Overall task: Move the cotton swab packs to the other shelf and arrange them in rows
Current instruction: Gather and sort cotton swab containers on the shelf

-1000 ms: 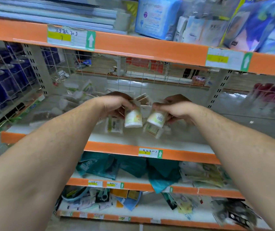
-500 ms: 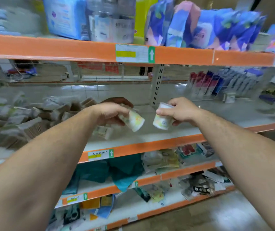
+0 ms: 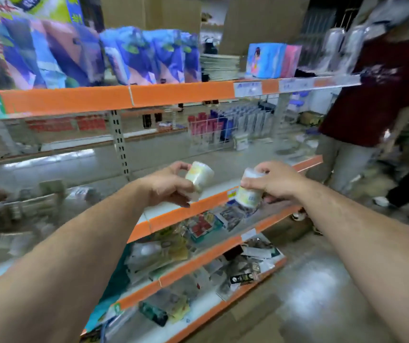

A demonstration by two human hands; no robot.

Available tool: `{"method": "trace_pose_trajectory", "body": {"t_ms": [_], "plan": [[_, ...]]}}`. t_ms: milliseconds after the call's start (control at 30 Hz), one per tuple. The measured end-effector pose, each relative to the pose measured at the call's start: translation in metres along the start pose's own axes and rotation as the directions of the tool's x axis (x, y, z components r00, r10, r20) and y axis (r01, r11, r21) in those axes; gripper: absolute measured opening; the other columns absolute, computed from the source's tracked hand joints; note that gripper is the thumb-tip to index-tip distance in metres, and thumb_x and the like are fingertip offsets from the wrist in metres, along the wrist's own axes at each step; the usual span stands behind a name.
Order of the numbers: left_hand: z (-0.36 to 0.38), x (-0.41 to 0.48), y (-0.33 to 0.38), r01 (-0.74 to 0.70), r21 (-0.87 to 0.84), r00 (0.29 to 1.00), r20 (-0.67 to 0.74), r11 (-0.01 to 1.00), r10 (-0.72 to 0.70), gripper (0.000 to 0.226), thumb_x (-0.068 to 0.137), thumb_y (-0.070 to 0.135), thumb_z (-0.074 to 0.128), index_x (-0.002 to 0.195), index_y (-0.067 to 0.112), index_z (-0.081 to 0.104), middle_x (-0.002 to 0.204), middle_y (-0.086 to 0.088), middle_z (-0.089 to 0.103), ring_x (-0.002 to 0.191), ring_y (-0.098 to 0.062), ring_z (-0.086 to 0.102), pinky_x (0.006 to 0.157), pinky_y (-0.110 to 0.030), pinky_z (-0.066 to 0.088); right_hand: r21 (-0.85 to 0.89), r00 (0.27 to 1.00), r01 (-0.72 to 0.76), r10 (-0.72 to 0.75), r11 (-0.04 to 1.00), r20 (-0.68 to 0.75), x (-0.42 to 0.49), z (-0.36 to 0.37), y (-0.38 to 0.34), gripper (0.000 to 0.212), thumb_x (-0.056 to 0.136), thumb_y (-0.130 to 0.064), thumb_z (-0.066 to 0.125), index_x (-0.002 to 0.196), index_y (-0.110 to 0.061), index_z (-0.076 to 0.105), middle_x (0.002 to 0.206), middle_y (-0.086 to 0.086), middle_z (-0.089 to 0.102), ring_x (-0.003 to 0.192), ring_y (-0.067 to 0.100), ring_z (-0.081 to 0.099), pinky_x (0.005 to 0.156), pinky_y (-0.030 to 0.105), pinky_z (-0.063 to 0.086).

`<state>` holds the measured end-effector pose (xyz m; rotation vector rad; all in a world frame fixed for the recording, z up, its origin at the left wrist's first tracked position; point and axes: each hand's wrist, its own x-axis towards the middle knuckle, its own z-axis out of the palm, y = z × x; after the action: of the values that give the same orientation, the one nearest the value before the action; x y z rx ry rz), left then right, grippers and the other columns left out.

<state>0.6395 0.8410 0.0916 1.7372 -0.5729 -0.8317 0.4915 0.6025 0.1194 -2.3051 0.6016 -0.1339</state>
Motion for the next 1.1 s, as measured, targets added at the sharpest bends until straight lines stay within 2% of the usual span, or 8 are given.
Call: {"method": "trace_pose_trajectory", "body": {"t_ms": [100,200,300,400,533,733,833,1100], "plan": [[0.059,0.033,0.022,-0.063,0.024,0.996,0.068,0.998,0.061,0.072,0.062,0.008,0.068,0.128,0.027,0.046,0.098,-0.021,0.069,0.081,-0.034,0.069,0.073,-0.047,0.06,-0.013,0.996,-0.057,0.056,0.998,-0.074,-0.008,-0.041,0.041,0.07,0.061,-0.063,0.082,0.114,-0.021,0.062,0.112,-0.002,0.057,0.071,0.016,0.069,0.055,0.033,0.059],[0.11,0.07,0.038,-0.088,0.06,0.993,0.081,0.994,0.083,0.074,0.058,0.01,0.07,0.127,0.017,0.045,0.104,-0.018,0.064,0.091,-0.037,0.069,0.078,-0.052,0.059,-0.02,0.984,-0.104,0.1,0.994,-0.145,-0.016,-0.077,0.079,0.052,0.064,-0.056,0.084,0.094,-0.017,0.065,0.087,0.002,0.062,0.052,0.015,0.063,0.043,0.026,0.051],[0.157,0.107,0.054,-0.128,0.112,0.988,0.102,0.985,0.116,0.074,0.057,0.012,0.075,0.123,0.01,0.042,0.113,-0.019,0.059,0.097,-0.036,0.067,0.079,-0.054,0.059,0.0,0.967,-0.173,0.17,0.985,-0.188,-0.021,-0.106,0.116,0.05,0.064,-0.052,0.085,0.094,-0.016,0.066,0.087,0.008,0.068,0.059,0.026,0.069,0.056,0.043,0.06],[0.2,0.142,0.068,-0.186,0.121,0.977,0.131,0.975,0.17,0.072,0.054,0.012,0.078,0.118,0.008,0.044,0.1,-0.018,0.061,0.077,-0.026,0.063,0.064,-0.039,0.054,-0.008,0.943,-0.252,0.244,0.968,-0.227,-0.026,-0.133,0.145,0.055,0.067,-0.053,0.083,0.103,-0.016,0.063,0.092,0.011,0.07,0.057,0.023,0.069,0.063,0.039,0.058],[0.247,0.195,0.076,-0.24,0.079,0.947,0.236,0.968,0.216,0.081,0.056,0.009,0.077,0.128,0.025,0.041,0.104,-0.015,0.064,0.087,-0.038,0.067,0.074,-0.06,0.055,0.006,0.903,-0.32,0.307,0.947,-0.3,-0.024,-0.162,0.176,0.061,0.069,-0.051,0.083,0.118,-0.022,0.058,0.103,0.003,0.063,0.052,0.017,0.064,0.056,0.028,0.053],[0.294,0.262,0.112,-0.338,-0.014,0.877,0.358,0.941,0.32,0.073,0.053,0.005,0.075,0.119,0.032,0.055,0.107,-0.015,0.068,0.087,-0.022,0.067,0.074,-0.038,0.056,-0.034,0.851,-0.394,0.35,0.919,-0.39,0.002,-0.207,0.213,0.085,0.058,-0.065,0.082,0.128,-0.022,0.057,0.118,-0.003,0.058,0.076,0.014,0.067,0.07,0.035,0.06],[0.304,0.294,0.132,-0.366,0.012,0.861,0.385,0.931,0.333,0.065,0.061,-0.006,0.076,0.112,0.029,0.057,0.096,-0.008,0.066,0.077,-0.018,0.062,0.067,-0.034,0.051,0.004,0.827,-0.414,0.378,0.91,-0.415,0.02,-0.227,0.219,0.082,0.06,-0.06,0.084,0.128,-0.022,0.058,0.113,-0.002,0.058,0.065,0.017,0.069,0.062,0.036,0.06],[0.315,0.37,0.162,-0.408,0.103,0.845,0.42,0.907,0.332,0.059,0.064,-0.014,0.072,0.106,0.023,0.054,0.096,-0.018,0.064,0.076,-0.035,0.066,0.072,-0.061,0.056,0.04,0.809,-0.437,0.412,0.899,-0.418,0.08,-0.253,0.239,0.092,0.057,-0.059,0.086,0.134,-0.018,0.055,0.114,-0.001,0.059,0.078,0.025,0.073,0.069,0.045,0.061]]}}
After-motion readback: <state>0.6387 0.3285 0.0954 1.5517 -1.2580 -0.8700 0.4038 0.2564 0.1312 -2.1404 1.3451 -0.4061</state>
